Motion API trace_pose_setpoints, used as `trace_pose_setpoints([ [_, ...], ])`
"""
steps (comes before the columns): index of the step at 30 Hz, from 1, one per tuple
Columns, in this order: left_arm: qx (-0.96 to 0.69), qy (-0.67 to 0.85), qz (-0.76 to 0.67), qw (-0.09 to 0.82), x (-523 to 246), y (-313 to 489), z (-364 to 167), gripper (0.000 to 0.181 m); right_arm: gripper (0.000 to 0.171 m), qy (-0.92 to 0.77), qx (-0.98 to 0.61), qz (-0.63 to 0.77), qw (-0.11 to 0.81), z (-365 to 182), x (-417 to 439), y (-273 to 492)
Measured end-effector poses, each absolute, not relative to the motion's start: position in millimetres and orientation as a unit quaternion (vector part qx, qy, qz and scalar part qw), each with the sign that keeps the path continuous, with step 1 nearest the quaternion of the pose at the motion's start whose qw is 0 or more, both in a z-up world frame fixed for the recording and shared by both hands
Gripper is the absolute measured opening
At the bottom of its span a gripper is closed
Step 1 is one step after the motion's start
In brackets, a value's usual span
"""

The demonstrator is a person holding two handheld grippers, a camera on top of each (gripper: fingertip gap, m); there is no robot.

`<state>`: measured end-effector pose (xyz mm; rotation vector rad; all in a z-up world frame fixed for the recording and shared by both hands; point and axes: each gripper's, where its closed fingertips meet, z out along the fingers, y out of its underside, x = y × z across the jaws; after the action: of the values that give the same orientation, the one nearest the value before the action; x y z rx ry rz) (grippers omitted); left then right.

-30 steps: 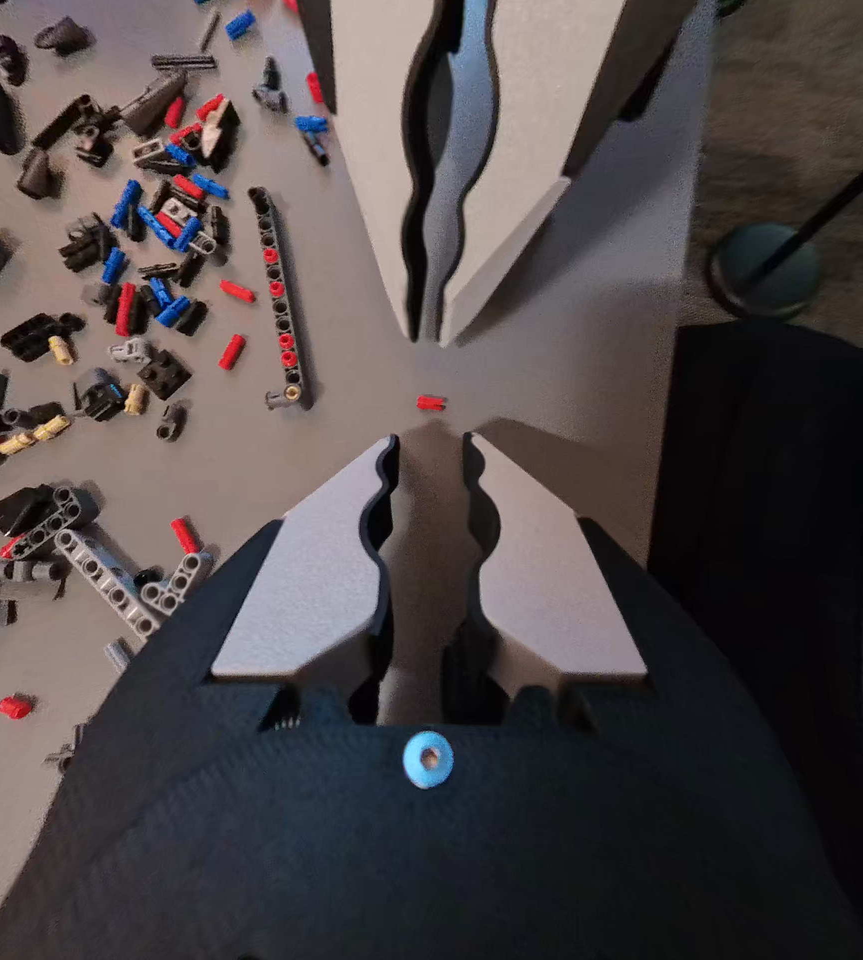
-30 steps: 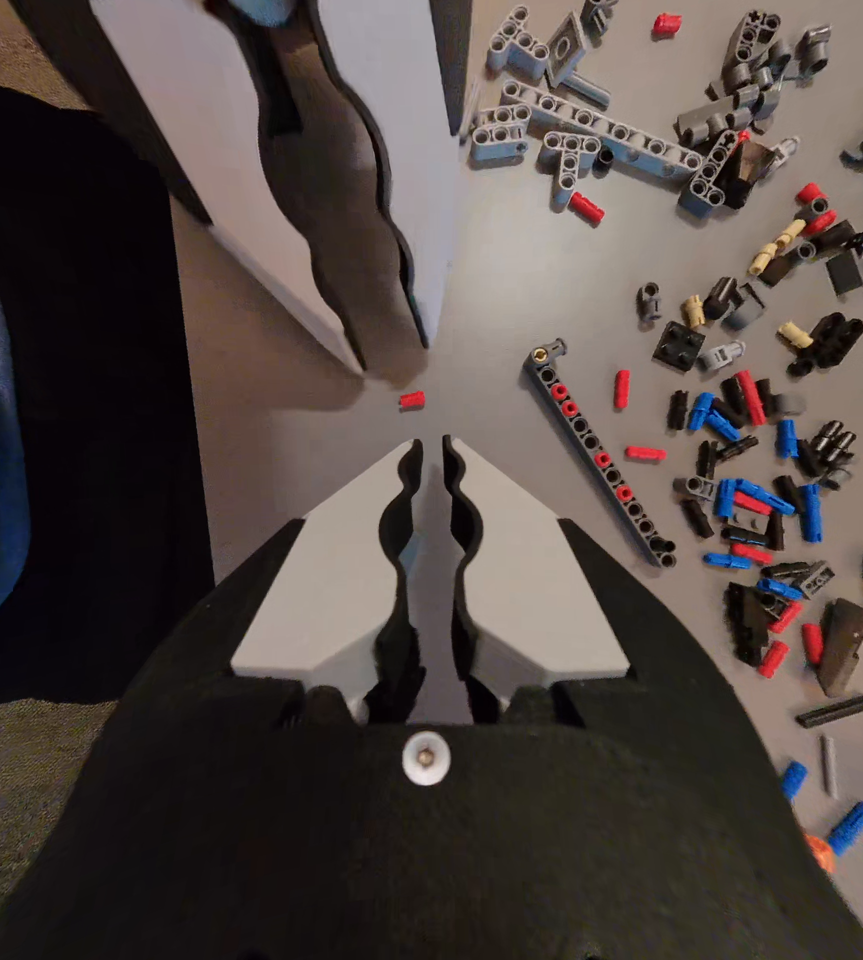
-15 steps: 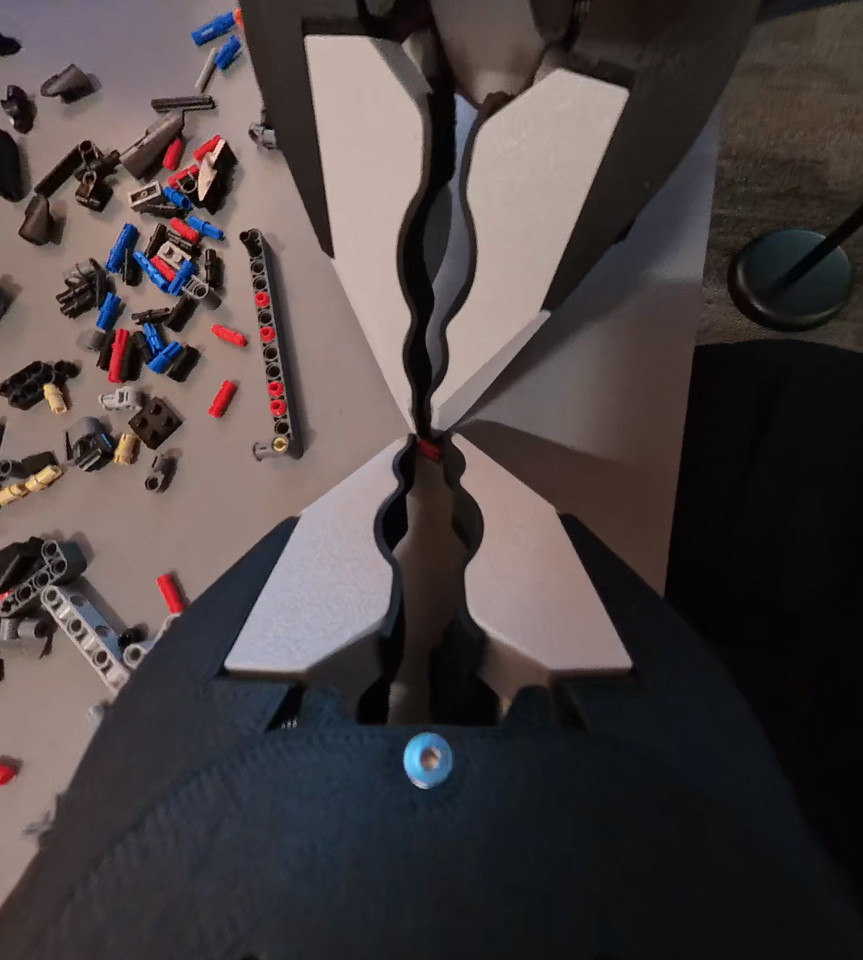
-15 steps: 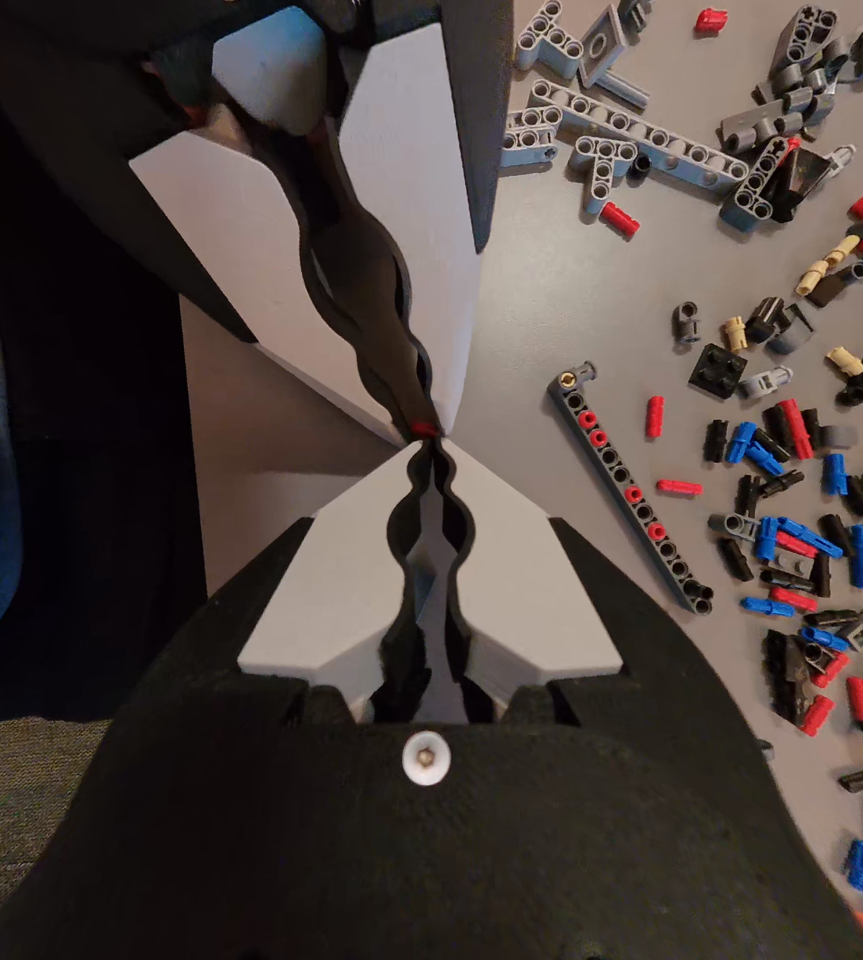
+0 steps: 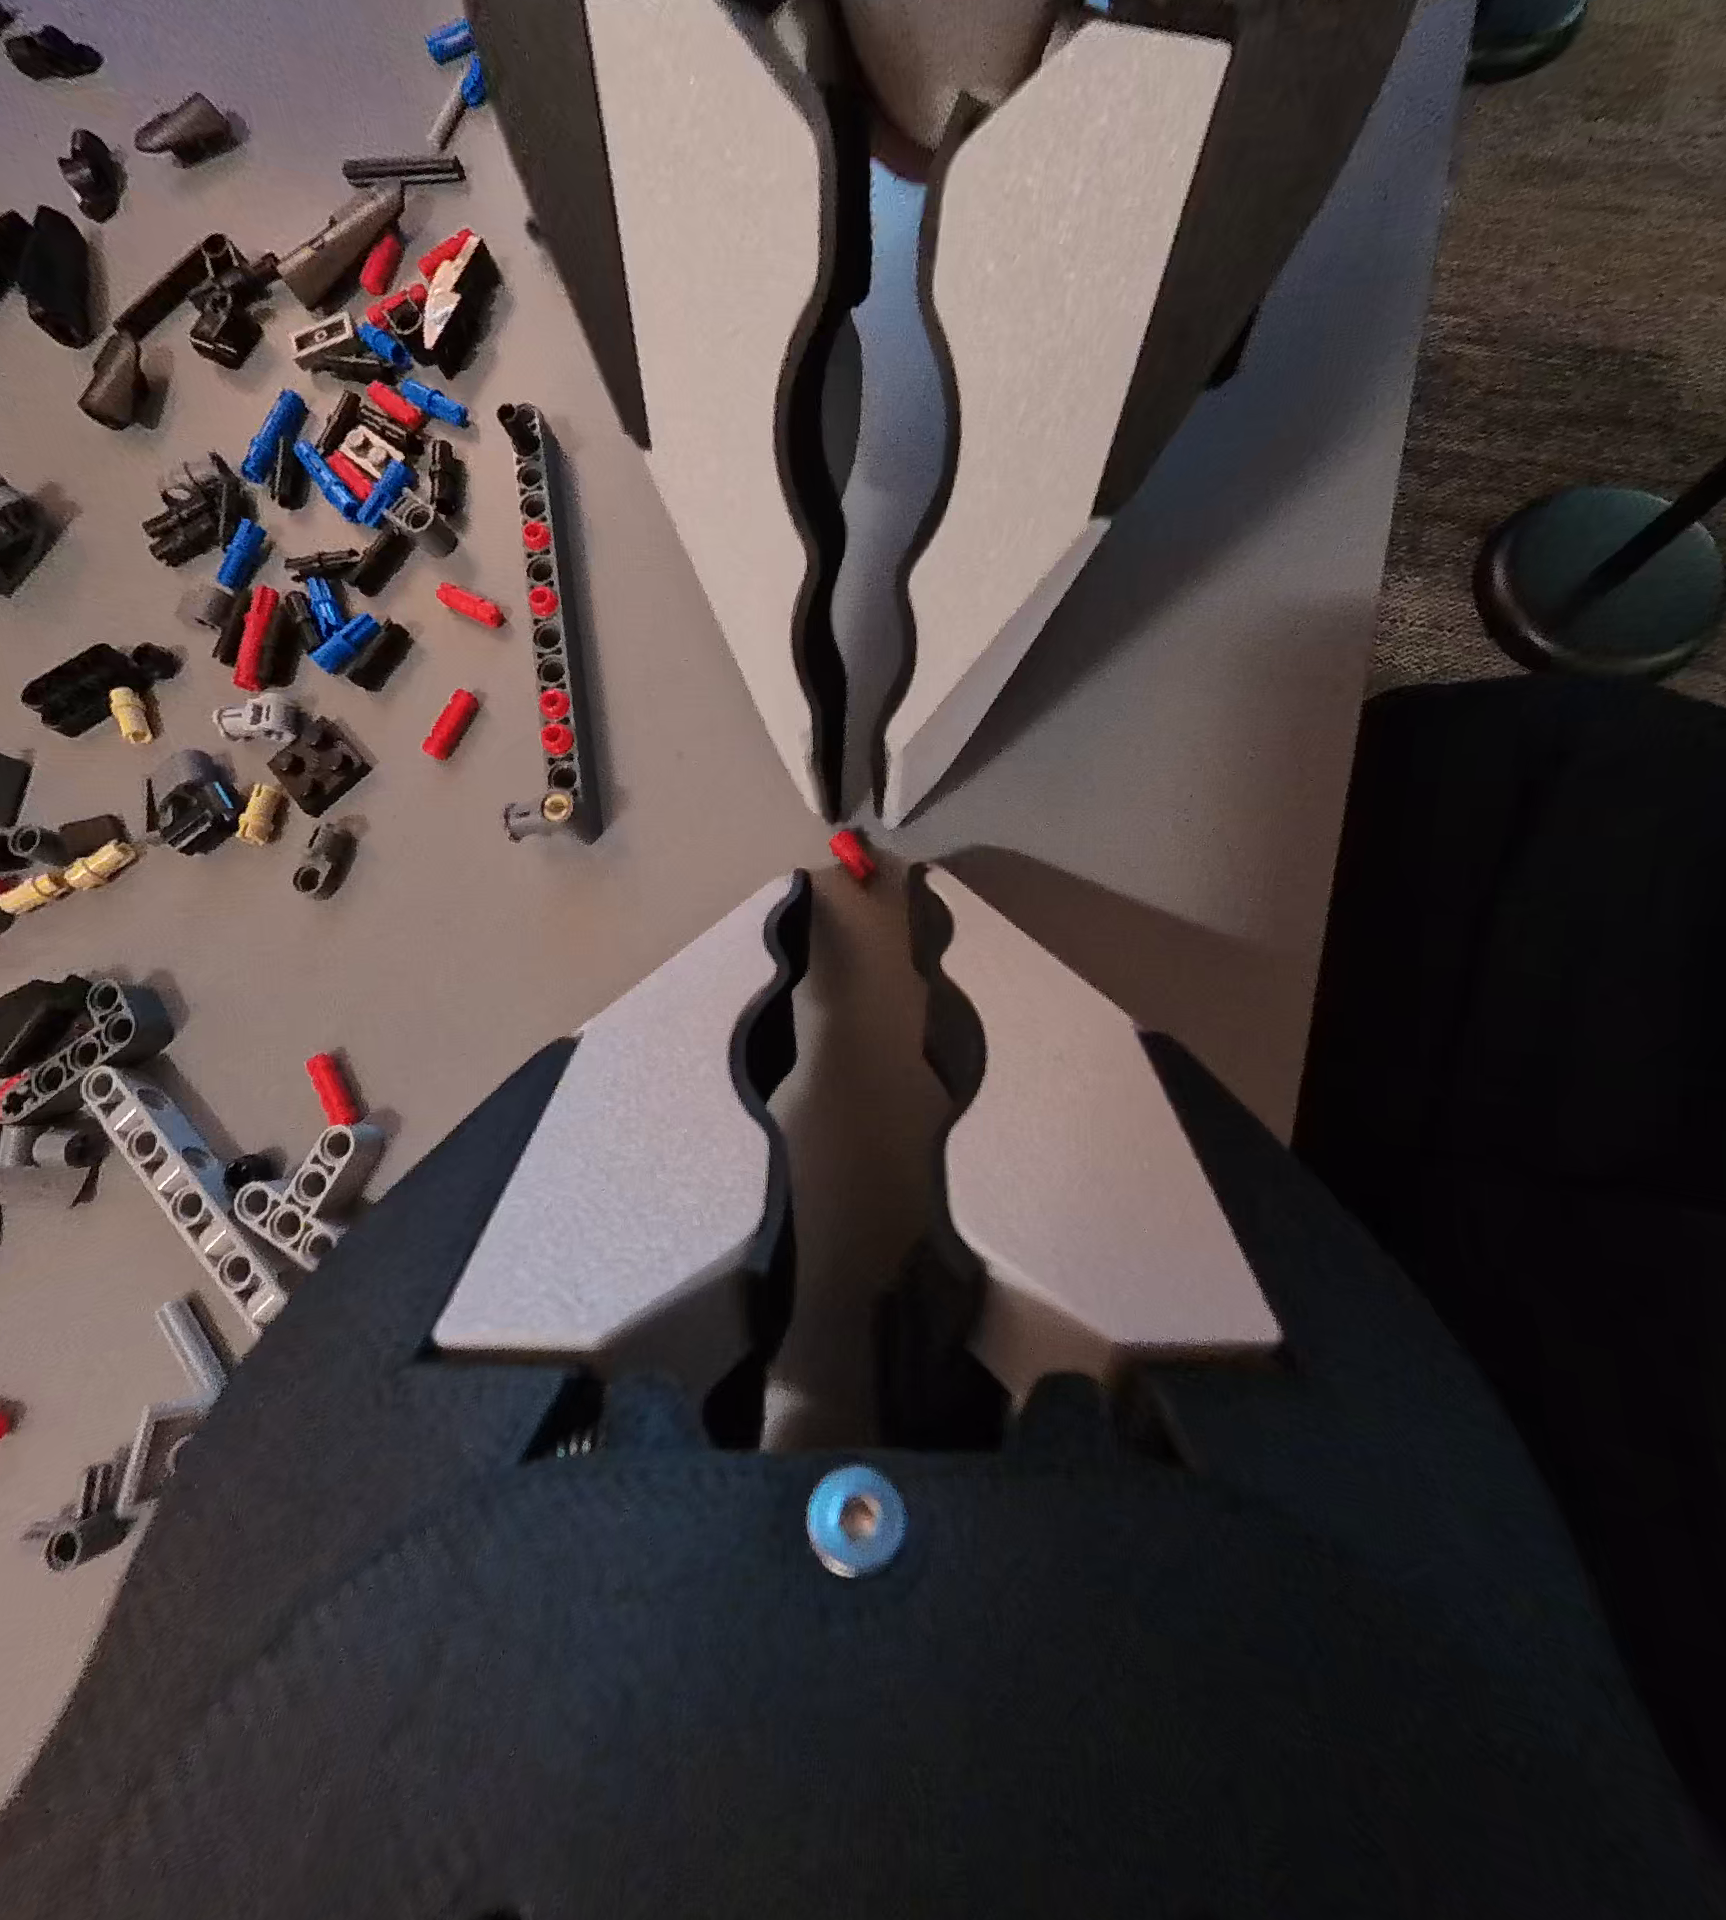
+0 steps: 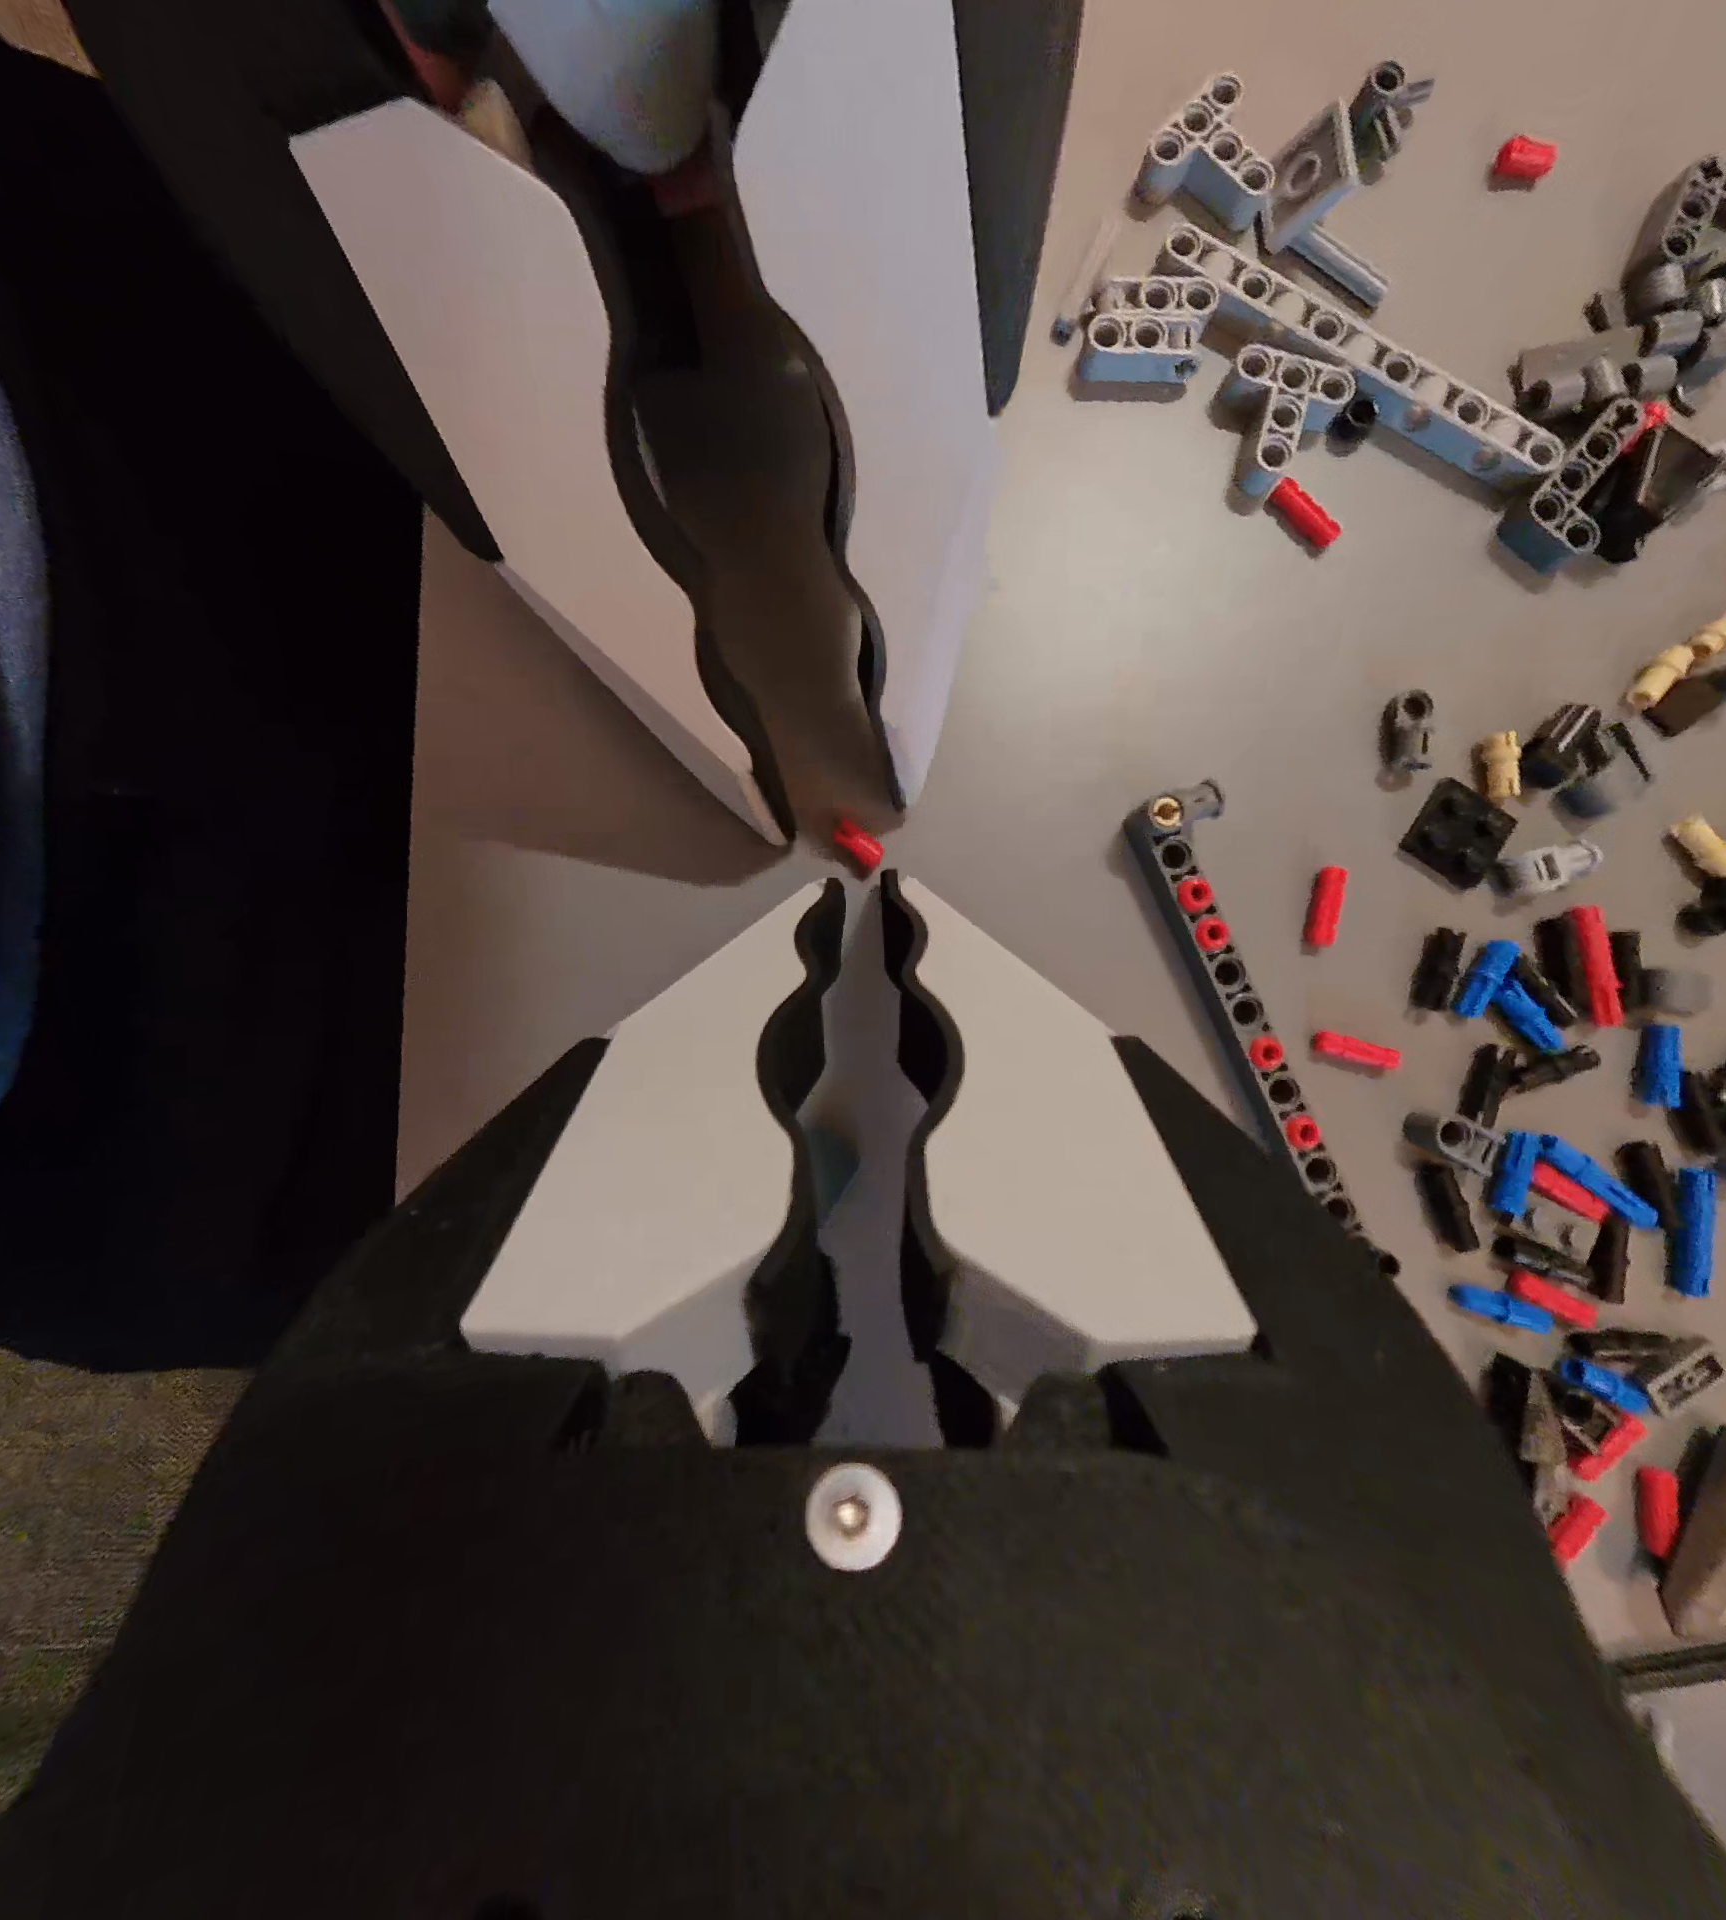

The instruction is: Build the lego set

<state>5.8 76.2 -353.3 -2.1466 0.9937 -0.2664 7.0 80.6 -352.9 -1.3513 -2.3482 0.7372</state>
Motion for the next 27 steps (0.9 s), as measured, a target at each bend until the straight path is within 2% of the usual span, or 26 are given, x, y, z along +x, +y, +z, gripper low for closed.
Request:
trace_pose_setpoints([
  [4,-0.841,0.382,-0.09,0.373,6,81,-354,0.004,0.007,-0.834,-0.464,0.25,0.164,-353,5,83],
  [16,-0.822,0.402,-0.063,0.397,3,85,-352,0.003,0.005,-0.814,-0.462,0.32,0.148,-346,2,84],
  [24,-0.747,0.389,-0.029,0.539,1,95,-295,0.002,0.006,-0.688,-0.512,0.489,0.161,-294,-2,92],
  [27,-0.73,0.391,-0.016,0.561,2,99,-282,0.002,0.006,-0.651,-0.514,0.532,0.168,-278,-2,94],
])
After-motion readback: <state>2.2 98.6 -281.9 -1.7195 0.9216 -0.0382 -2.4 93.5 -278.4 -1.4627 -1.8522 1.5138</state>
